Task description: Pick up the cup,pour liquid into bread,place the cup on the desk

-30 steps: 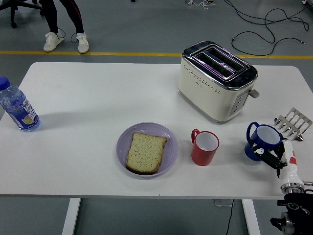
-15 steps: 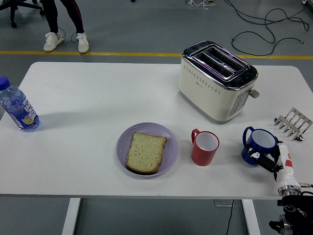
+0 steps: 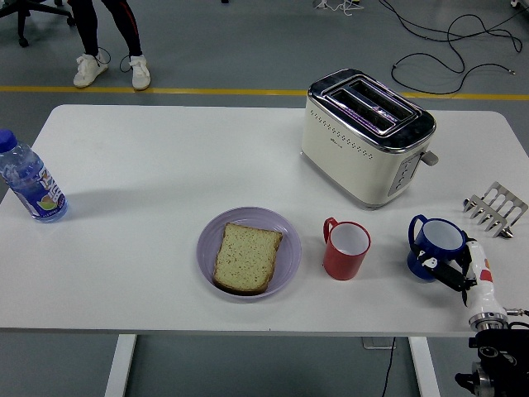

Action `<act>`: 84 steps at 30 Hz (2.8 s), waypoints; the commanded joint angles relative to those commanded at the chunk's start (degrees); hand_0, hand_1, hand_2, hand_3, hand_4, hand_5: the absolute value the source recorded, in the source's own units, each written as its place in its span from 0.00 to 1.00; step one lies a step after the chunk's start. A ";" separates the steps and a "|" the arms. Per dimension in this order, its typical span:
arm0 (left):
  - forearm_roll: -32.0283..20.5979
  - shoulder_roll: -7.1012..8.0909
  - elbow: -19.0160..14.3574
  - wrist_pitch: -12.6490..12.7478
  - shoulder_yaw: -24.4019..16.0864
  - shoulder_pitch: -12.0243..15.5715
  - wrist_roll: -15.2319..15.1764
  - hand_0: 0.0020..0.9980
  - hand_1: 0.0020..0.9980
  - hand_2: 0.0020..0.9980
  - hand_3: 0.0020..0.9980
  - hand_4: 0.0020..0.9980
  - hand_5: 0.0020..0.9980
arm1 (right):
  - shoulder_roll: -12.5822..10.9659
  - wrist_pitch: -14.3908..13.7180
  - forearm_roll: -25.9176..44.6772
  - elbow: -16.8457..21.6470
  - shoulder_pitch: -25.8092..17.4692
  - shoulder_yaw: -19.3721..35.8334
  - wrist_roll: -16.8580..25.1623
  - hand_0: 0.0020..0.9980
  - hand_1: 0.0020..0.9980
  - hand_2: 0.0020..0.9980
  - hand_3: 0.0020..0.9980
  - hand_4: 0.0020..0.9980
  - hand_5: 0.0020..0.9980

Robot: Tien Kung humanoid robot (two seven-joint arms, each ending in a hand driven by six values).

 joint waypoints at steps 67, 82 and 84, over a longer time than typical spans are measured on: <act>-0.24 -0.02 0.00 0.08 -0.01 -0.75 -0.06 0.67 0.71 0.74 0.65 0.41 0.94 | 0.31 -0.48 -8.79 -1.38 0.10 1.24 -1.90 0.90 0.79 0.91 1.00 0.94 0.01; -0.38 0.11 0.00 0.06 -0.03 -0.62 -0.13 0.67 0.71 0.74 0.65 0.41 0.94 | -0.04 -0.56 -8.99 -0.13 -0.65 1.58 -1.60 0.92 0.83 0.94 1.00 0.94 0.00; -0.49 0.15 0.00 0.05 0.21 -0.70 -0.18 0.67 0.71 0.74 0.65 0.41 0.94 | -0.11 -0.66 -9.39 0.34 -0.66 1.54 -1.75 0.92 0.83 0.94 1.00 0.94 0.00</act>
